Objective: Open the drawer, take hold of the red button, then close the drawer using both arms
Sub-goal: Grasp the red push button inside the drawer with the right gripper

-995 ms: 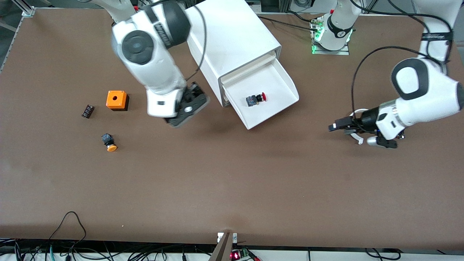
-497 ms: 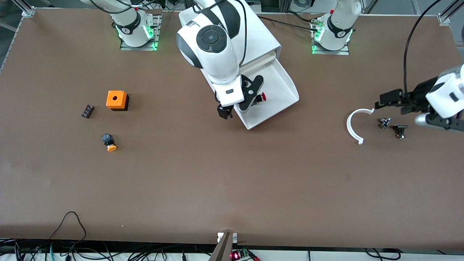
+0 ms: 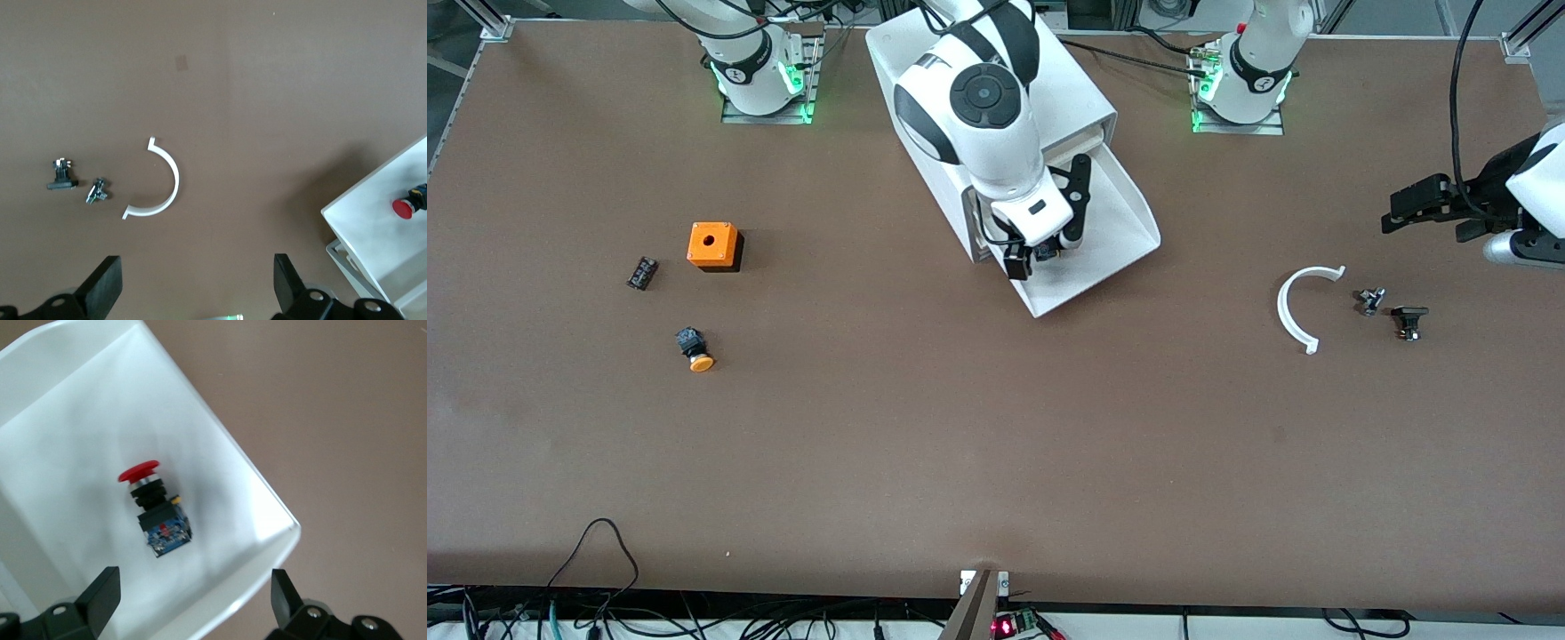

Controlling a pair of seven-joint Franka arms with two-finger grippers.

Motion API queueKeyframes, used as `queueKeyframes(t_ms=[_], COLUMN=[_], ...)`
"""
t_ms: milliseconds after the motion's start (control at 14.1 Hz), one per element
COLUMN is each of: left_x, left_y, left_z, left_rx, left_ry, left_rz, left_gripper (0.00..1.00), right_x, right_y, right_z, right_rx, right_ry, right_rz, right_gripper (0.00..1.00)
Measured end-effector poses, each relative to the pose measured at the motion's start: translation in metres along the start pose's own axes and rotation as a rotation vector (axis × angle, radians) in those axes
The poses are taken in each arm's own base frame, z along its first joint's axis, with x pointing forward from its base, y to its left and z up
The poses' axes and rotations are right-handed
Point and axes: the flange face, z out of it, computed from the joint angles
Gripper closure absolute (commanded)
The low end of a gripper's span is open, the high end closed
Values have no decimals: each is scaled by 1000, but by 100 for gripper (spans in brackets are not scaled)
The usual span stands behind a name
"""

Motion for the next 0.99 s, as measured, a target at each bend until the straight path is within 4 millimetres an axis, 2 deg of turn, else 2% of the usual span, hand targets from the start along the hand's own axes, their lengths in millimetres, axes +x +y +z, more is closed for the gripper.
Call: queueKeyframes(t_ms=[355,711,924,995], left_x=[4,6,6,6], left_y=[4,5,18,20], left_z=[0,3,4,4], left_rx=[36,35,35,35], left_ry=[24,20,19,19], left_rz=[13,17,41,43], left_gripper=[0,0,0,0], right_x=[9,20,19,19], right_y=[-11,-31,-31,-31], right_z=[20,53,62,64], right_rx=[-20,10,17,18], right_ry=[-50,-82,-91,-92], right_rz=[-222,-280,-281,-281], right_gripper=[0,0,1,4])
